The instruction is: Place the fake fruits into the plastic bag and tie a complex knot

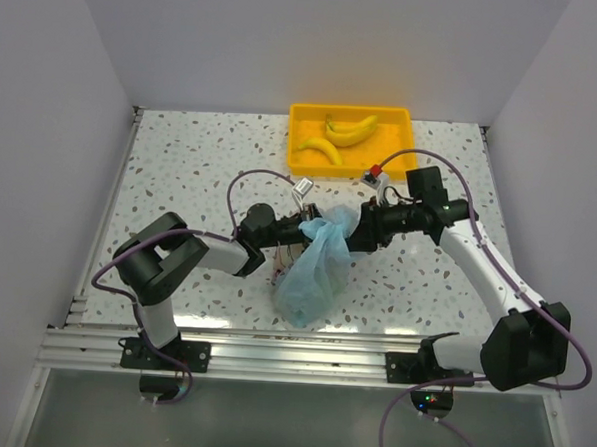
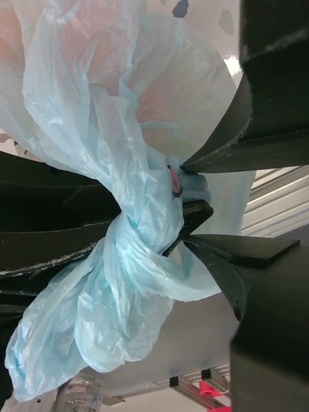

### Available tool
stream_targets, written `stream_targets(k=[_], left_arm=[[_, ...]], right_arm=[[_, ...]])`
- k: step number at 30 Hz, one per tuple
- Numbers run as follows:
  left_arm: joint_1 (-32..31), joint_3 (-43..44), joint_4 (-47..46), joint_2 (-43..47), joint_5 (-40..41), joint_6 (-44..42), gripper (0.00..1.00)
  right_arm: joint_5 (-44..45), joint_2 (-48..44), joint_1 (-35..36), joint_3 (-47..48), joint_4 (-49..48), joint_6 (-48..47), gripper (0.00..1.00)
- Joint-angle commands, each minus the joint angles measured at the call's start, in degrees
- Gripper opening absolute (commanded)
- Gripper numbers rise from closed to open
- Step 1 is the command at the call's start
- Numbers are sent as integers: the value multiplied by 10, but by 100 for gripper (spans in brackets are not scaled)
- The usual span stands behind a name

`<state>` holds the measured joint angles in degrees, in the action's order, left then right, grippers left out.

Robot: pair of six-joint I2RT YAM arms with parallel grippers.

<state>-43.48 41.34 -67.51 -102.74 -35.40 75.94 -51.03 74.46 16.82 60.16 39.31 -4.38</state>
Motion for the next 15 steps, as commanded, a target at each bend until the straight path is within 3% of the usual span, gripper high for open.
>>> stream_targets(k=[1,3,6,8,10,12,15], left_arm=[[-7,14,-75,18,7,8,36],[-4,12,-78,19,5,7,36],[1,15,-82,20,4,6,36],[1,16,-83,20,2,7,36],[0,20,-84,18,2,8,36],[-1,21,-86,16,2,10,36],[-4,20,-88,18,1,12,36]], right_arm=[[-14,-2,10,-6,-19,-3,33],[-13,1,10,4,3,-20,24],[-6,-3,9,7,37,-54,20],[0,-5,9,5,38,-58,27],[1,-10,8,0,25,-50,43],[0,-12,8,-7,10,-44,42],[1,-16,8,-14,-23,-23,31]])
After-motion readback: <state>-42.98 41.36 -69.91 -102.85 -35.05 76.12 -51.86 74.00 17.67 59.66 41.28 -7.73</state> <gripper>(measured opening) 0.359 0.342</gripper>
